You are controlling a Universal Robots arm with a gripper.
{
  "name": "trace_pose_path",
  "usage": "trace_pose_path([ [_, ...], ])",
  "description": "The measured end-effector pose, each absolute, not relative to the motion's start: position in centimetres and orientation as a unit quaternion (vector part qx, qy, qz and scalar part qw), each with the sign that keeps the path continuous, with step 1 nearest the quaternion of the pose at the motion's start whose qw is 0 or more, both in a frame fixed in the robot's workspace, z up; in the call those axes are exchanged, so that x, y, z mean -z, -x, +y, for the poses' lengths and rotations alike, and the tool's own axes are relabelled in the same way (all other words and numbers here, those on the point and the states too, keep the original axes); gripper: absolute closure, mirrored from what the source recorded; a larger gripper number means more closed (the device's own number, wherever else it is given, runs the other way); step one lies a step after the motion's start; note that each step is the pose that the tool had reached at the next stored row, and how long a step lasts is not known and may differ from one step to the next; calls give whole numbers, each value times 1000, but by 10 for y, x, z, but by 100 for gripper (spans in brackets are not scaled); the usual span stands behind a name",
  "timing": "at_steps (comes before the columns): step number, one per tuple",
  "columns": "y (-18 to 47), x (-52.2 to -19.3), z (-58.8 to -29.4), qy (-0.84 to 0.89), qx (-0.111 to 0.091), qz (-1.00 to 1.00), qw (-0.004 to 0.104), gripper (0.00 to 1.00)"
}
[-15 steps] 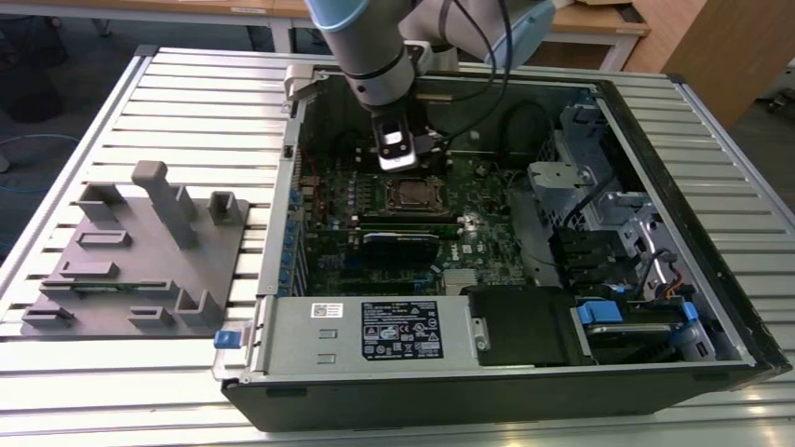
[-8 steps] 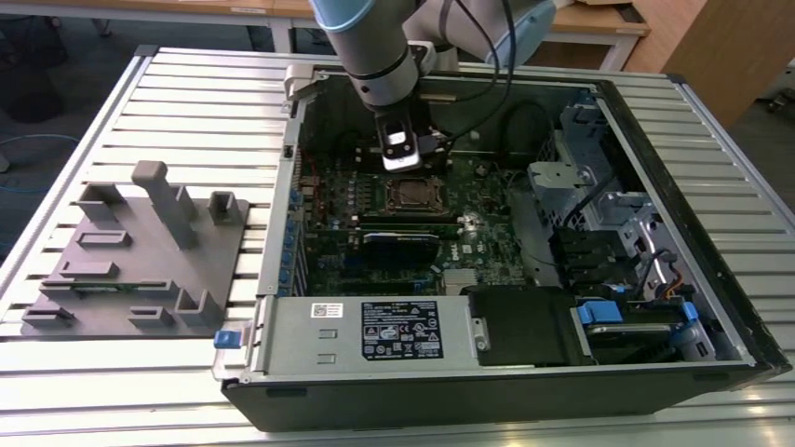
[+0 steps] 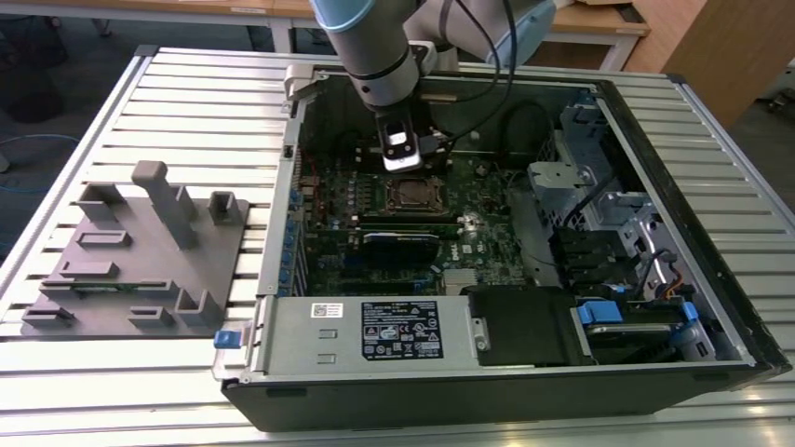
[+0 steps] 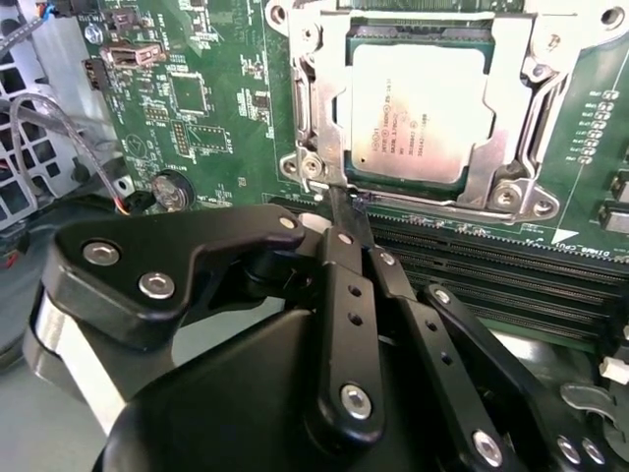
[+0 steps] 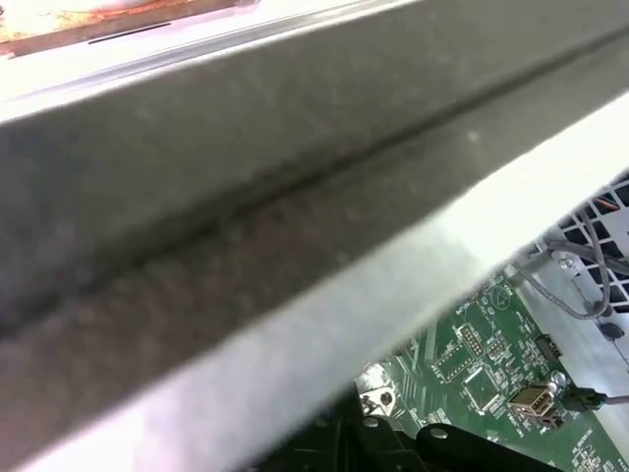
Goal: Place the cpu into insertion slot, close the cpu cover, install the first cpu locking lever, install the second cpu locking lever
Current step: 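Install the first cpu locking lever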
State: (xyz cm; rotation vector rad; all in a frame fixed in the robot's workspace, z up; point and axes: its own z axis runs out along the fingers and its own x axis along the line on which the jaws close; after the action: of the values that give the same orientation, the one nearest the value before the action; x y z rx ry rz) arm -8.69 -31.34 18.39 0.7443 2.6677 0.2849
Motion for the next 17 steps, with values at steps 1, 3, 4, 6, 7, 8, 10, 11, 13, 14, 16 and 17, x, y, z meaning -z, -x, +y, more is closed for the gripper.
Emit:
trace_pose_path([
  [1,87,-184,-314,-263,-101,943,178,90],
  [3,87,-184,-316,-263,-100,943,178,90],
  [4,87,-184,-316,-263,-101,943,178,90],
  [6,87,-184,-317,-263,-101,943,178,90],
  [7,87,-184,-317,-263,-101,943,178,90],
  [8,87,-184,-317,-263,-101,943,178,90],
  [10,87,-185,-317,-263,-101,943,178,90],
  [11,87,-186,-317,-263,-101,943,178,90],
  [13,87,-190,-317,-263,-101,943,178,90],
  [14,87,-192,-317,-263,-101,943,178,90],
  [16,87,-196,-317,-263,-101,943,178,90],
  [17,87,-199,-317,-263,-101,943,178,90],
])
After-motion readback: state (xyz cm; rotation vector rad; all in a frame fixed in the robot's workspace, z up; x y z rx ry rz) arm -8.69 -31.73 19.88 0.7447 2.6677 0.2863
